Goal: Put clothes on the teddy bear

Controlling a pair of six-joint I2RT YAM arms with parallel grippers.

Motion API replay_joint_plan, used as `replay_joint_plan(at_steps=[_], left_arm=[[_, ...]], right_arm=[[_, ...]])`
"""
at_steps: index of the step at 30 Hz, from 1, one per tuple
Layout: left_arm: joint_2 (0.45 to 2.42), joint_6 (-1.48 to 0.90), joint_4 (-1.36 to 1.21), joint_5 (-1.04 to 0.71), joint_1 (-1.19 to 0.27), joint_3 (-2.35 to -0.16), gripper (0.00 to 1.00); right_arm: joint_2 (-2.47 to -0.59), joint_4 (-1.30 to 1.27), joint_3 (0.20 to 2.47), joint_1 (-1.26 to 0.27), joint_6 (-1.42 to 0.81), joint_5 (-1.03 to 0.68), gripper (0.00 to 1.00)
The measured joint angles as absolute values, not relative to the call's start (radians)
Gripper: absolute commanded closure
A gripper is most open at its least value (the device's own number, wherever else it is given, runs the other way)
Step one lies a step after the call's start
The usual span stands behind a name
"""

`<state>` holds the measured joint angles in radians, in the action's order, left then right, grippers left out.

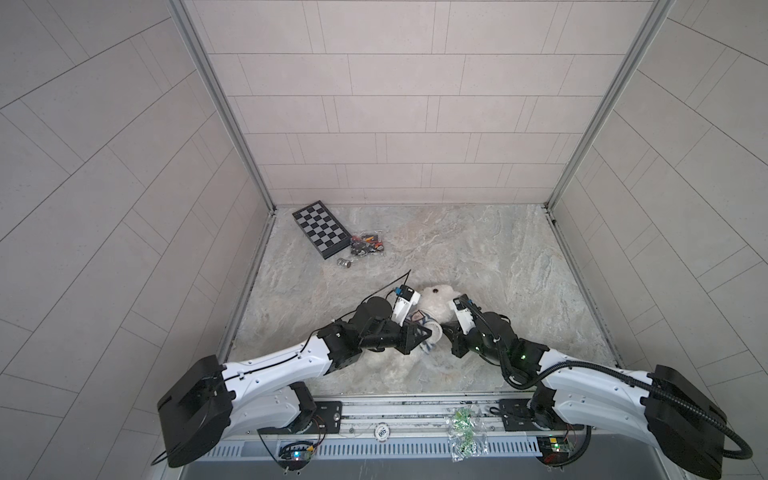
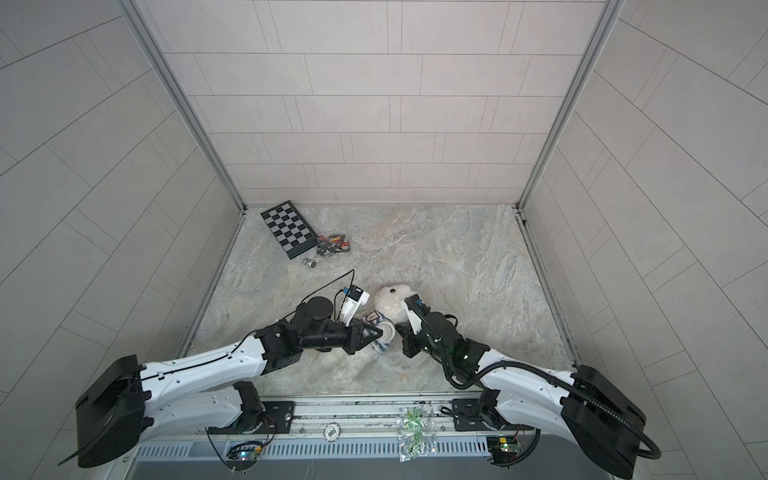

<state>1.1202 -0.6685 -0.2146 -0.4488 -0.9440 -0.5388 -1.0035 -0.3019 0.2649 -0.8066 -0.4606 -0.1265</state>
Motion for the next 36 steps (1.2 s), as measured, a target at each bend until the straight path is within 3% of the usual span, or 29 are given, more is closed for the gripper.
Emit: replay_joint_plan(at_steps=[13, 21, 26, 36], left_arm=[[1.086, -0.654, -0.169, -0.453, -0.932, -0.545, 1.00], [1.086, -0.654, -0.162, -0.457, -0.910, -0.556, 1.00], [1.093, -0.655, -0.151, -0.460, -0.910, -0.574, 1.00], [1.124, -0.660, -0.122, -0.459, -0.910, -0.593, 1.00]], right_arm=[[-0.938, -0.150, 0.265, -0.776, -0.448, -0.053, 1.00], [-0.602, -0.107, 0.253, -0.828, -0.347, -0.093, 0.66], [-0.472, -0.076, 0.254, -0.929, -0.257, -0.096, 0.52], [-0.687, -0.131, 0.270, -1.095, -0.105, 0.023, 0.47]])
